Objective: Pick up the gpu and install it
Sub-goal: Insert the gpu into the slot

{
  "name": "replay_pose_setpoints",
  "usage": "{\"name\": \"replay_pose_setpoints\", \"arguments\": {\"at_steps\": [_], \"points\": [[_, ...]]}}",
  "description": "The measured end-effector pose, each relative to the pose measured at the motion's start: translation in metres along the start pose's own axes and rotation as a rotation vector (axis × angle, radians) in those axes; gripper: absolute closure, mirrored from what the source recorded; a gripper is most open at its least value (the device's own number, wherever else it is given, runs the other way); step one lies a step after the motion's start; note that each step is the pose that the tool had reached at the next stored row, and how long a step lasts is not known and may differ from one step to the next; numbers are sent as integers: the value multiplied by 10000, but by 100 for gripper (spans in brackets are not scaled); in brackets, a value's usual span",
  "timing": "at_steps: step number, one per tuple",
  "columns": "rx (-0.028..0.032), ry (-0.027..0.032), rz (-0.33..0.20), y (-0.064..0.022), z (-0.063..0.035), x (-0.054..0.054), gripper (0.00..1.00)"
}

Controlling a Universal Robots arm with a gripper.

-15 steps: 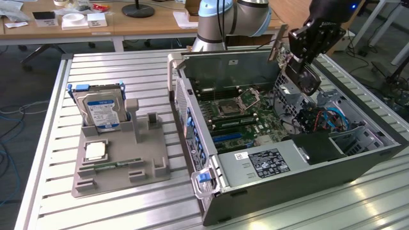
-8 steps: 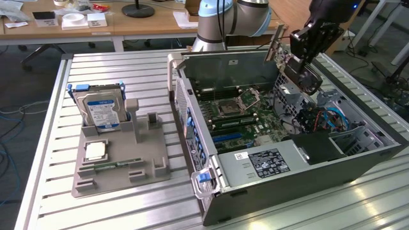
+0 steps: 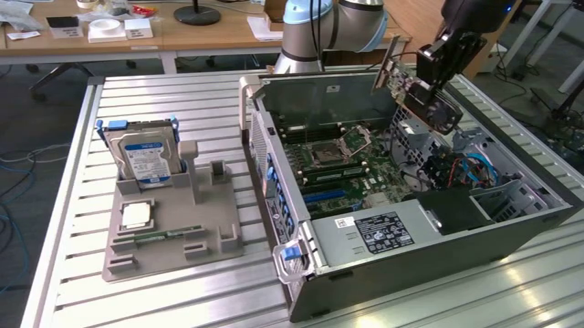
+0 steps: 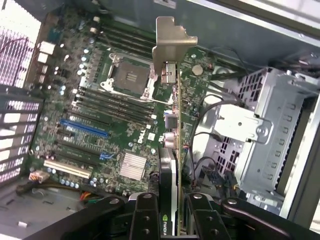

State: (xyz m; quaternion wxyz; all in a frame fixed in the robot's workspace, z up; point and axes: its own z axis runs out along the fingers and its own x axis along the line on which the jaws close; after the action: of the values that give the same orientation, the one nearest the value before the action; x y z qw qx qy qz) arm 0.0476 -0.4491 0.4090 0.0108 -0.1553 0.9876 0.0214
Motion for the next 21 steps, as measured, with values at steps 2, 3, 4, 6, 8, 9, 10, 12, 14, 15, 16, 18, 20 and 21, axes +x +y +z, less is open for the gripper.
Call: {"name": "replay_pose_setpoints", "arguments": {"at_steps": [2,3,4,6,8,9,10,12,14,15,16,18,20,21], "points": [[-8,12,-307,0,0,0,73],[-12,18,-455,0,0,0,73],[-17,24,-608,0,0,0,73],[-26,36,-918,0,1,0,73],[-33,48,-1213,0,1,0,73],[-37,54,-1355,0,1,0,73],[-41,59,-1498,0,1,0,73],[-48,70,-1764,0,1,0,73],[-55,80,-2034,0,2,0,73],[-58,85,-2161,0,2,0,73],[-62,90,-2285,0,2,0,73],[-68,99,-2519,0,2,0,73],[-74,109,-2762,0,2,0,73],[-76,114,-2877,0,2,0,73]]}}
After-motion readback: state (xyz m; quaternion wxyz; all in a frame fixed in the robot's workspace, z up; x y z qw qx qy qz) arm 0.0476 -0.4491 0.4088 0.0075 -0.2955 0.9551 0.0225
